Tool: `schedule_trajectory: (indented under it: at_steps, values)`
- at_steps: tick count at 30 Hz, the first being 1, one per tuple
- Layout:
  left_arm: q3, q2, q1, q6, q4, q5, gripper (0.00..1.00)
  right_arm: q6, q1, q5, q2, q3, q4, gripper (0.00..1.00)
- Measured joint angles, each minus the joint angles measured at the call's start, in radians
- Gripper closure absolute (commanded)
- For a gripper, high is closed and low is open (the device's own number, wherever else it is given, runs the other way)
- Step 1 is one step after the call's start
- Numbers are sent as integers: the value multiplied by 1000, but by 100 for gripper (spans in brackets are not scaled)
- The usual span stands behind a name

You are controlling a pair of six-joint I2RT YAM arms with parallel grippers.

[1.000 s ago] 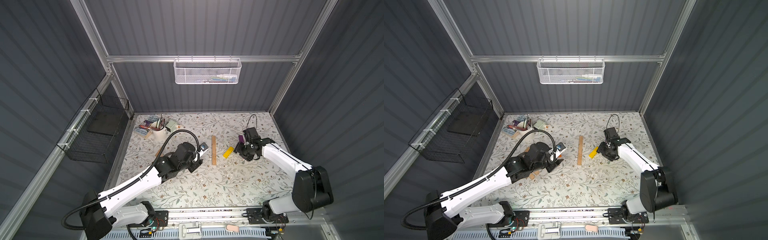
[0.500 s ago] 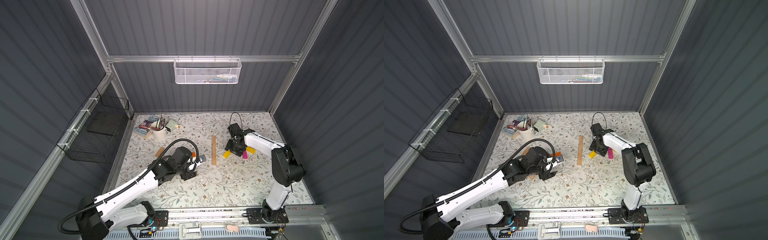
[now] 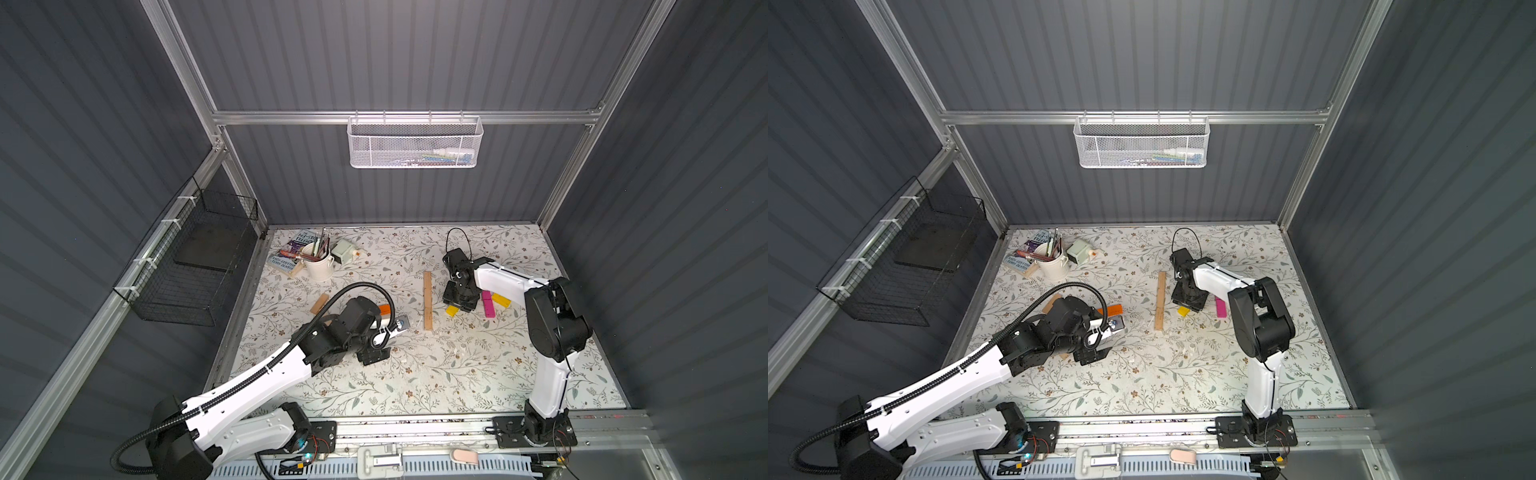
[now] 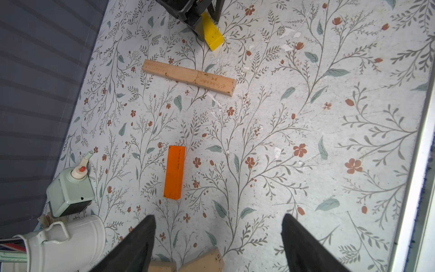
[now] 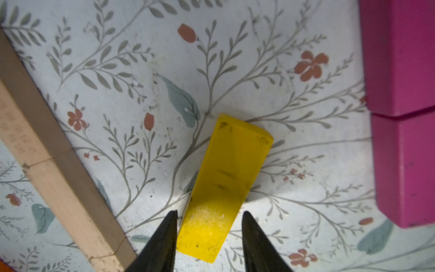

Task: Assemble the letter k with building blocks
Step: Assemble the building block at the center of the board.

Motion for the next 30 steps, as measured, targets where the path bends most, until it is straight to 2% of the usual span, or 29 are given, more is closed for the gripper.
schedule_trajectory:
  at_steps: [13,22,30]
  values:
    - [0,24,0,-1,-11,16,15,64,-3,-10,0,-32,41,60]
    - [0,24,0,-1,-11,16,14,111,-10,-24,-2,-51,70,69]
    - [0,24,0,-2,-11,14,12,172,-29,-51,-3,-53,114,69]
